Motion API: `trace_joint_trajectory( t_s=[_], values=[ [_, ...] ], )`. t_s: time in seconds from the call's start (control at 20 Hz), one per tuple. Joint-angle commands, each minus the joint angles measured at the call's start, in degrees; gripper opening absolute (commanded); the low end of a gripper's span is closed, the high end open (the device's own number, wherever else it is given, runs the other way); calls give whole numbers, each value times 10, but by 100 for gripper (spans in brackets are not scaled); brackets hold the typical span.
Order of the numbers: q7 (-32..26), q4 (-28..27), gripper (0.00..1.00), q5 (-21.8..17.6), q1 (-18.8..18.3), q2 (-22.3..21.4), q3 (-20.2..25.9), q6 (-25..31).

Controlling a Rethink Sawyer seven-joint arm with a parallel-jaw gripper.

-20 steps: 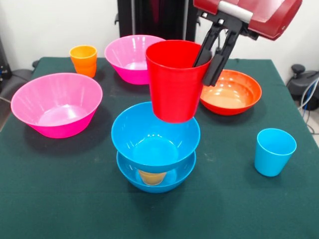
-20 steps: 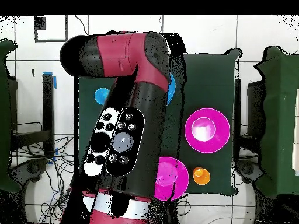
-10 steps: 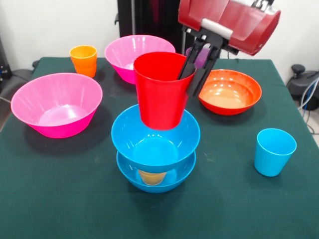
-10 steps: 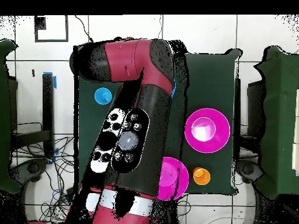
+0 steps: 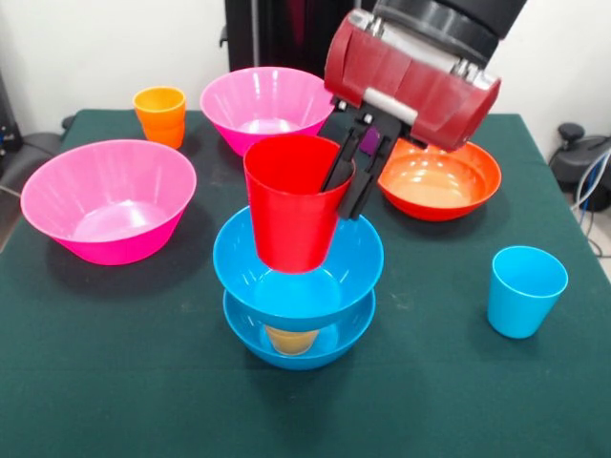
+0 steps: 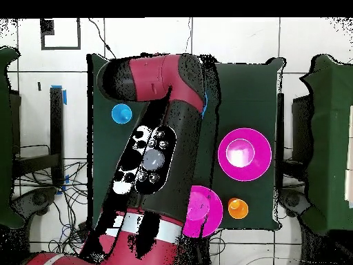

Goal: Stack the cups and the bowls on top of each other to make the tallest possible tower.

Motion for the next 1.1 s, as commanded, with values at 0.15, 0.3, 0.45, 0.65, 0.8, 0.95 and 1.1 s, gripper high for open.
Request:
trace_joint_trajectory(
  t_s=[0.15, 0.3, 0.45, 0.65, 0.8, 0.95, 1.1],
  values=[
    [-58, 61, 0, -34, -6, 29, 75, -13],
    [-55, 61, 0, -32, -6, 30, 75, -11],
    [-54, 61, 0, -31, -5, 32, 73, -10],
    [-53, 65, 0, -22, -10, 31, 80, -3],
    [-54, 66, 0, -18, -12, 31, 84, 1],
    [-50, 67, 0, -17, -12, 30, 84, 3],
    [-48, 73, 0, -16, -11, 27, 86, 3]
  ],
)
